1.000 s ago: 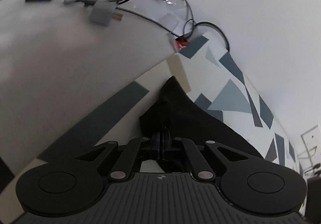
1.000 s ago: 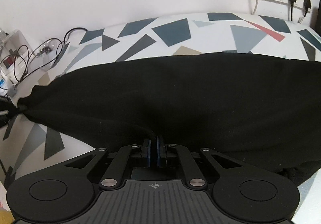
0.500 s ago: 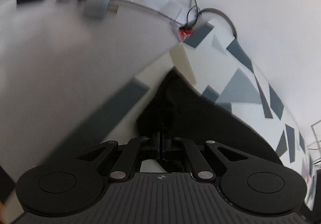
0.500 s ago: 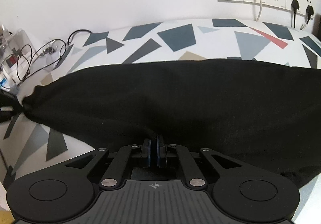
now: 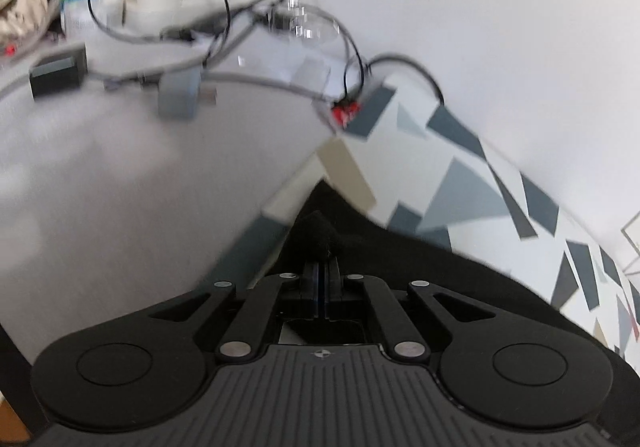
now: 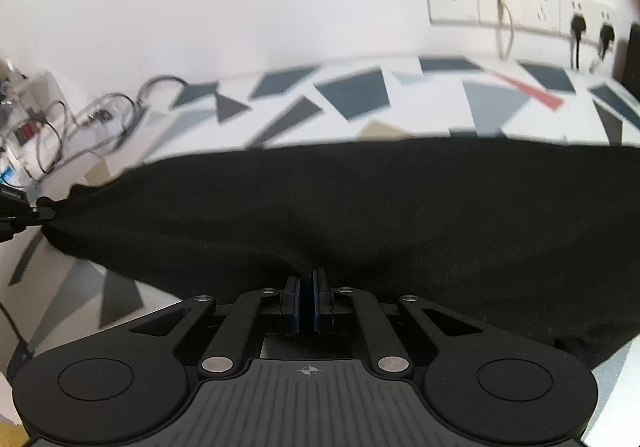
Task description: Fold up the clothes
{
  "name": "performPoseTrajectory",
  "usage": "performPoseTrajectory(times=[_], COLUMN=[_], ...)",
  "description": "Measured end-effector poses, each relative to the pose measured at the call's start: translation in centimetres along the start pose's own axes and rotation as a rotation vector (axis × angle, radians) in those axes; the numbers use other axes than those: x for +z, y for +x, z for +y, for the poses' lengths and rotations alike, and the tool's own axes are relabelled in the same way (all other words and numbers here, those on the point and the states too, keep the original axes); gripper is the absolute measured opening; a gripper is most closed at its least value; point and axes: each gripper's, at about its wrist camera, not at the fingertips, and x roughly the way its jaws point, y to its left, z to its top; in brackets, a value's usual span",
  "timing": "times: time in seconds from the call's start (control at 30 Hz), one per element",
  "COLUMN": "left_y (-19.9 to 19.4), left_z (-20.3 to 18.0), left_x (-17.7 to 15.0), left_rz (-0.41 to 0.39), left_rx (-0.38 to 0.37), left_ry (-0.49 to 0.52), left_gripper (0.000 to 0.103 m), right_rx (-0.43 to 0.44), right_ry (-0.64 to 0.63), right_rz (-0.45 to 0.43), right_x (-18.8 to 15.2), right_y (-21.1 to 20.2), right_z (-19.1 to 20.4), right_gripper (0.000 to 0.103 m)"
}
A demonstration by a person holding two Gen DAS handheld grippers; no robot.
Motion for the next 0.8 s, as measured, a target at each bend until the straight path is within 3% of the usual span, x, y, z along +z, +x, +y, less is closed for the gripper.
performPoseTrajectory(times=[0.03, 0.17, 0.27, 0.3, 0.4, 0.47, 0.57, 0.63, 0.7, 0.8], left_y=[0.3, 1.5, -0.4, -1.3, -3.9, -4.0, -3.0, -1.7, 0.0, 1.9], left_z=[0.0, 0.2, -0.2, -0.7, -2.9, -5.8, -10.4, -12.8, -15.0, -16.3], left_x=[0.3, 0.6, 0.8, 0.8, -0.1, -1.0, -2.5, -3.4, -4.1, -5.3], left_rz=[-0.004, 0.104, 0.093, 0.072, -0.017, -0.024, 0.014, 0.036, 0.080, 0.137], left_rx=[0.014, 0.039, 0.077, 0.107, 0.133, 0.018, -0.158, -0.217, -0.213, -0.188], left_ry=[0.015, 0.060, 0.049, 0.042, 0.052, 0.162, 0.344, 0.414, 0.469, 0.516], left_gripper=[0.003, 0.009, 0.043, 0.058, 0.060, 0.062, 0.064, 0.064, 0.064, 0.064], right_rx=[0.006, 0.007, 0.007, -0.015, -0.171, -0.276, -0.391, -0.428, -0.471, -0.524], right_ry=[-0.010, 0.012, 0.102, 0.129, 0.210, 0.264, 0.324, 0.307, 0.268, 0.209], right_rz=[-0.008, 0.070, 0.030, -0.007, -0.150, -0.177, -0.141, -0.113, -0.093, -0.116], right_x=[0.0, -0.6, -0.9, -1.1, -2.4, -3.4, -4.7, -5.3, -5.8, -6.6], right_y=[-0.2, 0.7, -1.2, -2.2, -6.4, -8.0, -8.3, -7.8, -7.2, -7.0], right_z=[0.3, 0.6, -0.3, -0.7, -2.3, -3.5, -5.2, -5.4, -5.2, -4.8], right_gripper=[0.006, 0.013, 0.031, 0.031, 0.033, 0.036, 0.036, 0.036, 0.044, 0.048])
